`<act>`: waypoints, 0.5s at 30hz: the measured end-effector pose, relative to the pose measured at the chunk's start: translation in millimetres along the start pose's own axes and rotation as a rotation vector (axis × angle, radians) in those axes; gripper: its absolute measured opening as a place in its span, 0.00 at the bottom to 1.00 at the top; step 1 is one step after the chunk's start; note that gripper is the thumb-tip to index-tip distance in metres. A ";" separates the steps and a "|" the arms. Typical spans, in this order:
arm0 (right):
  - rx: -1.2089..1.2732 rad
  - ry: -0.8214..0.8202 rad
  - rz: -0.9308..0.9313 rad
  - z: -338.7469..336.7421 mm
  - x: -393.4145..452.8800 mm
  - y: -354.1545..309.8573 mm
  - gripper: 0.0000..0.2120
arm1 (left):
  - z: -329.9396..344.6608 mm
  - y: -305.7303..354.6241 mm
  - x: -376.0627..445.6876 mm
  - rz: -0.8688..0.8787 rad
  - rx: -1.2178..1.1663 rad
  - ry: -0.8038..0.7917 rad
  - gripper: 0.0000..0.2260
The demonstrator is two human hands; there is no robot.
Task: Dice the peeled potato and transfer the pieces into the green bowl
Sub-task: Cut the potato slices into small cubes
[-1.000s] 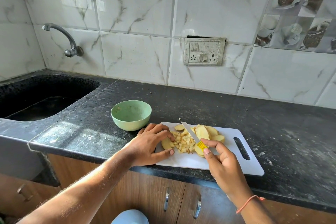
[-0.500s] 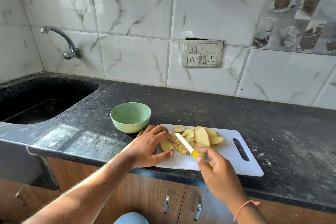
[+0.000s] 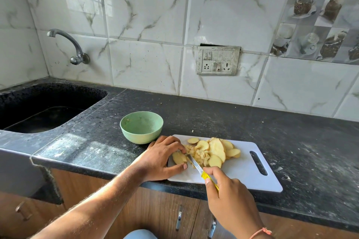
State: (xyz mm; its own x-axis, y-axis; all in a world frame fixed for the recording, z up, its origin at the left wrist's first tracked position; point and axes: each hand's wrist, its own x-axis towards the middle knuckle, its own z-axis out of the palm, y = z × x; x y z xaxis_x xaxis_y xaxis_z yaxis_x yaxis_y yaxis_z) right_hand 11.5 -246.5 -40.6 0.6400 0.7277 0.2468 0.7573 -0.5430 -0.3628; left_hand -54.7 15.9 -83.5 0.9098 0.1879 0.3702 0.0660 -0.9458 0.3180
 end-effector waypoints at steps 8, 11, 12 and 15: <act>-0.151 0.000 -0.020 -1.7 -2.0 -12.0 0.15 | 1.1 -0.7 0.5 -0.004 -0.006 -0.001 0.20; -0.159 -0.019 -0.041 1.4 -6.2 -16.9 0.14 | 1.4 -1.3 0.6 -0.010 -0.012 0.010 0.20; -0.166 -0.027 -0.050 2.0 -6.5 -17.9 0.14 | 1.5 -1.5 0.9 -0.011 -0.010 0.010 0.20; -0.163 -0.025 -0.040 2.6 -3.9 -15.5 0.14 | 1.5 -1.3 1.2 -0.011 -0.008 0.003 0.20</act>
State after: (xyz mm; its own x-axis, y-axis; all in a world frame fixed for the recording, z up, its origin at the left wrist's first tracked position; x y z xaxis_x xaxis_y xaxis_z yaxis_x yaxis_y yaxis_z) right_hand -3.1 -239.9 -38.3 0.6066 0.7594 0.2353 0.7948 -0.5725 -0.2015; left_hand -53.1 16.9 -84.8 0.9079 0.1993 0.3688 0.0730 -0.9414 0.3292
